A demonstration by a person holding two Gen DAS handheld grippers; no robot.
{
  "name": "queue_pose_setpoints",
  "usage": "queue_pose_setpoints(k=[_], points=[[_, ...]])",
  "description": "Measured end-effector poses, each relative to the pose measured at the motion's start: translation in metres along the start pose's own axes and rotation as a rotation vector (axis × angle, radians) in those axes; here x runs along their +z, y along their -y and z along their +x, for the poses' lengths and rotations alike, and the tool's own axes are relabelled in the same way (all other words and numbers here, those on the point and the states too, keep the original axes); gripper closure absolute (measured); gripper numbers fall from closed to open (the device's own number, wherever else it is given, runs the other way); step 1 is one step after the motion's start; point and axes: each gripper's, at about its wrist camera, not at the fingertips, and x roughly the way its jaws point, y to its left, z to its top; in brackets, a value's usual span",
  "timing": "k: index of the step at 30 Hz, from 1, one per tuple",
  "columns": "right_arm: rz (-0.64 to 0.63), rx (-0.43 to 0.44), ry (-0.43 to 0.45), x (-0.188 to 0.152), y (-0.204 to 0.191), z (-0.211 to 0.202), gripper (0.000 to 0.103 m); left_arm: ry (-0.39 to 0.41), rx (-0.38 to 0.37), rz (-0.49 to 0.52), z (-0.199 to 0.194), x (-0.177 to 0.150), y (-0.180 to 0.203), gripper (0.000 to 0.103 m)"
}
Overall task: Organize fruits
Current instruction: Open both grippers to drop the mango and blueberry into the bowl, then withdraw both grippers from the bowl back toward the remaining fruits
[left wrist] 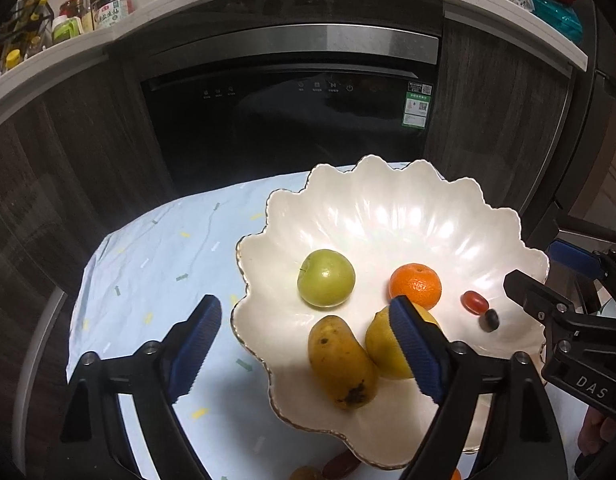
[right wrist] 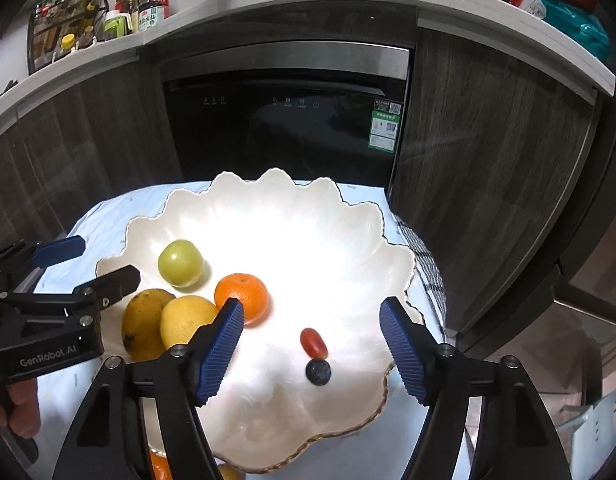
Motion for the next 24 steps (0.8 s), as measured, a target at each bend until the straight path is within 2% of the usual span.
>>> queue_pose_setpoints(k=[4, 24], points=[[0.005, -0.005, 0.013, 0.002, 0.0, -0.006, 0.027, 0.012, 0.011, -0.002, -0.008, 0.002, 0.0, 0.006], [0.003, -0.006, 0.097, 0.003, -0.008, -0.067, 0.026, 0.089, 0.033, -0.004, -0.074, 0.0, 0.0, 0.006]])
